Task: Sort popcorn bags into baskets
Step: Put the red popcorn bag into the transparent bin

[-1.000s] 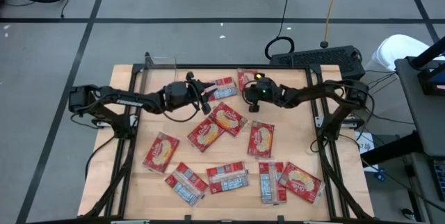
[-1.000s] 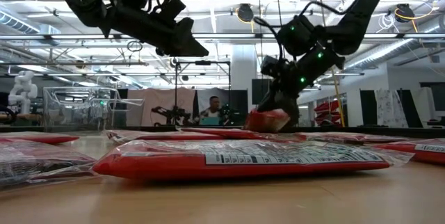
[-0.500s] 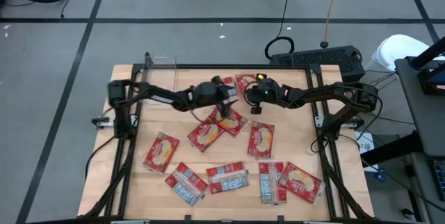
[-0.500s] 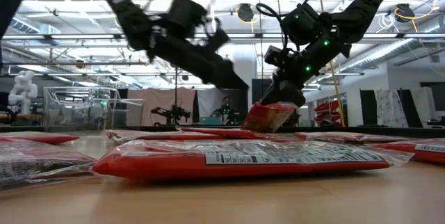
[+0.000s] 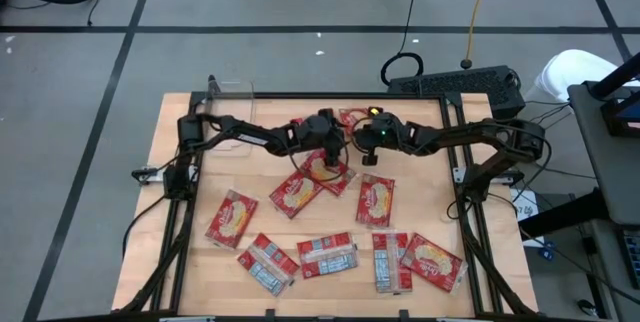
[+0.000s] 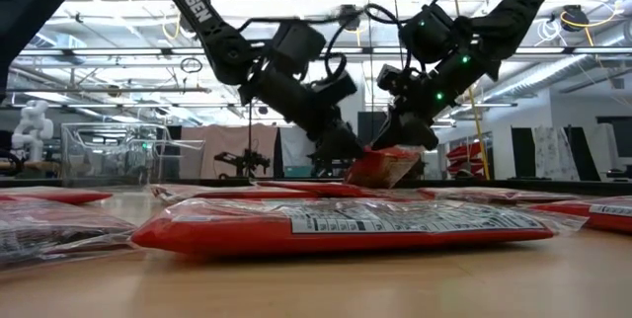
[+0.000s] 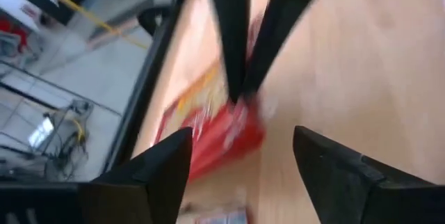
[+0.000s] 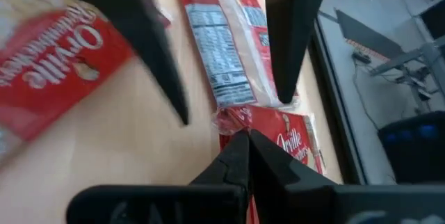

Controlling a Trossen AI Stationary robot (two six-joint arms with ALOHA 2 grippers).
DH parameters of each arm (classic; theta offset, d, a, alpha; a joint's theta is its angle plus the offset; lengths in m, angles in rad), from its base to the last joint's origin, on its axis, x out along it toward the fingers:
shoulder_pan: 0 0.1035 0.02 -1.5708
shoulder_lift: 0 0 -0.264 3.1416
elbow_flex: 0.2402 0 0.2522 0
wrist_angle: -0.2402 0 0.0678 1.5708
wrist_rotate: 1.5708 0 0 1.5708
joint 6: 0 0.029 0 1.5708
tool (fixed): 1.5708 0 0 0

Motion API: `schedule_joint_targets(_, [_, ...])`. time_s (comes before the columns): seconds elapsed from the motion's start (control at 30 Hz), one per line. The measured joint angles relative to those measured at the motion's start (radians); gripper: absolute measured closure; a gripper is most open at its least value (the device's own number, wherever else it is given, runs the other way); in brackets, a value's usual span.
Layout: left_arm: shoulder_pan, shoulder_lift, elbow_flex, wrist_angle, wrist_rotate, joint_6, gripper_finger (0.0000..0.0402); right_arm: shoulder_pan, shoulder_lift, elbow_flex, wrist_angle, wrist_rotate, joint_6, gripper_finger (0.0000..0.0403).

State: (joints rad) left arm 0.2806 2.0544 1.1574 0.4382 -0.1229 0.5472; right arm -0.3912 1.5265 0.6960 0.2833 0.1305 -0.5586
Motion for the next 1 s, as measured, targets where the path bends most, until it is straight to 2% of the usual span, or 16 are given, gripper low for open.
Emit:
schedule_joint_targets(0.17, [0.0, -0.002, 0.024, -0.054, 0.029, 0.014, 0.0167, 0.0, -0.057, 0.0, -0.024, -0.016, 0.022, 0.0403])
schedule_joint_targets(0.33, [0.0, -0.001, 0.025, -0.004, 0.017, 0.015, 0.0187, 0.0, -0.12, 0.0, -0.04, -0.132, 0.073, 0.0403])
schedule_joint_targets(0.4, [-0.002, -0.001, 0.025, 0.013, 0.018, 0.024, 0.0212, 0.0, -0.135, 0.0, -0.045, -0.164, 0.092, 0.0403])
schedule_joint_targets(0.5, [-0.003, -0.001, 0.025, 0.012, 0.022, 0.026, 0.0275, 0.0, -0.149, 0.0, -0.046, -0.182, 0.109, 0.0403])
schedule_joint_targets(0.6, [-0.007, -0.001, 0.025, 0.005, 0.017, 0.021, 0.0351, 0.0, -0.169, 0.0, -0.054, -0.142, 0.125, 0.0403])
schedule_joint_targets(0.67, [-0.011, -0.015, 0.025, -0.005, 0.015, 0.006, 0.0381, 0.001, -0.196, 0.0, -0.071, -0.112, 0.125, 0.0401])
schedule_joint_targets(0.87, [-0.031, -0.121, 0.024, -0.098, -0.038, -0.006, 0.0364, 0.018, -0.328, -0.001, -0.175, 0.023, 0.102, 0.036])
schedule_joint_targets(1.0, [-0.026, -0.223, 0.024, -0.243, -0.026, -0.06, 0.038, 0.026, -0.417, -0.048, -0.182, 0.082, 0.129, 0.0309])
